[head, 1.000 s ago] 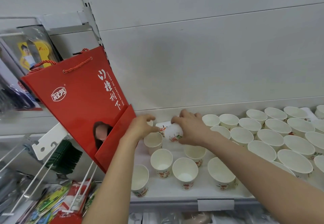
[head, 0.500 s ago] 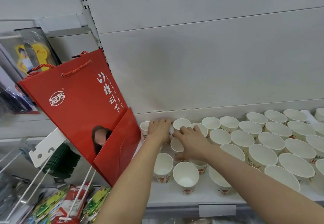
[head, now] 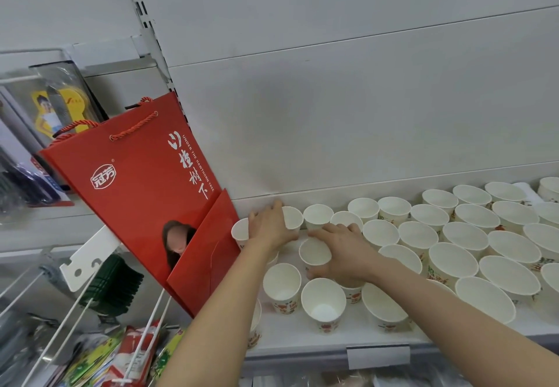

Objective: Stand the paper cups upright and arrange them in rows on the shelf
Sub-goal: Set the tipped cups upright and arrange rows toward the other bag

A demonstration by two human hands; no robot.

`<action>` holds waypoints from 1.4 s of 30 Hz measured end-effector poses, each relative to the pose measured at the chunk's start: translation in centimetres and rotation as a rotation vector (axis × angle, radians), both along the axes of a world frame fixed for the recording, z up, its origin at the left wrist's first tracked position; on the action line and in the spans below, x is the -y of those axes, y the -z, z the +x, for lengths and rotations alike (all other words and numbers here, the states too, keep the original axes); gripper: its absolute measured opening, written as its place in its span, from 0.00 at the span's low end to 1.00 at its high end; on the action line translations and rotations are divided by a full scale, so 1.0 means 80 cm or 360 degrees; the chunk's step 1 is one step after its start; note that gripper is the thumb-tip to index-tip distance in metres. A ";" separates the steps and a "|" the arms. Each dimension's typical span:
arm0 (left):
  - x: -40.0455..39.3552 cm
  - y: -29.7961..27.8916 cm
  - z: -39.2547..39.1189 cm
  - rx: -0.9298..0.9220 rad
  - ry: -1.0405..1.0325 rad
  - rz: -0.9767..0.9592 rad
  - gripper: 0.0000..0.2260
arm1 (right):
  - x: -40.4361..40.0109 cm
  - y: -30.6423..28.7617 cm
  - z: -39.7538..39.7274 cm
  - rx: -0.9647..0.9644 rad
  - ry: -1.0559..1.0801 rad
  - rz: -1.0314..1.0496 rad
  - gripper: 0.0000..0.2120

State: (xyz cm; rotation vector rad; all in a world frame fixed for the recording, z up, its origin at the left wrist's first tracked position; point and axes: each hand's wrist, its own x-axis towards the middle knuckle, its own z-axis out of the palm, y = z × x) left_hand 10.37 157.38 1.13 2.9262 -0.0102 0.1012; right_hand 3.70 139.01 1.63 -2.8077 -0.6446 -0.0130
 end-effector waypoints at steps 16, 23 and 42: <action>-0.074 -0.040 -0.041 -0.0118 -0.0182 0.0115 0.20 | 0.034 -0.024 0.052 -0.0005 -0.0001 0.0499 0.13; -0.075 -0.032 -0.041 -0.0262 -0.0100 0.0394 0.29 | -0.010 -0.016 0.074 0.0127 -0.0144 0.0191 0.19; -0.081 -0.045 0.016 -0.0401 0.0174 0.0321 0.28 | -0.073 -0.008 0.117 0.0019 -0.0011 -0.0221 0.28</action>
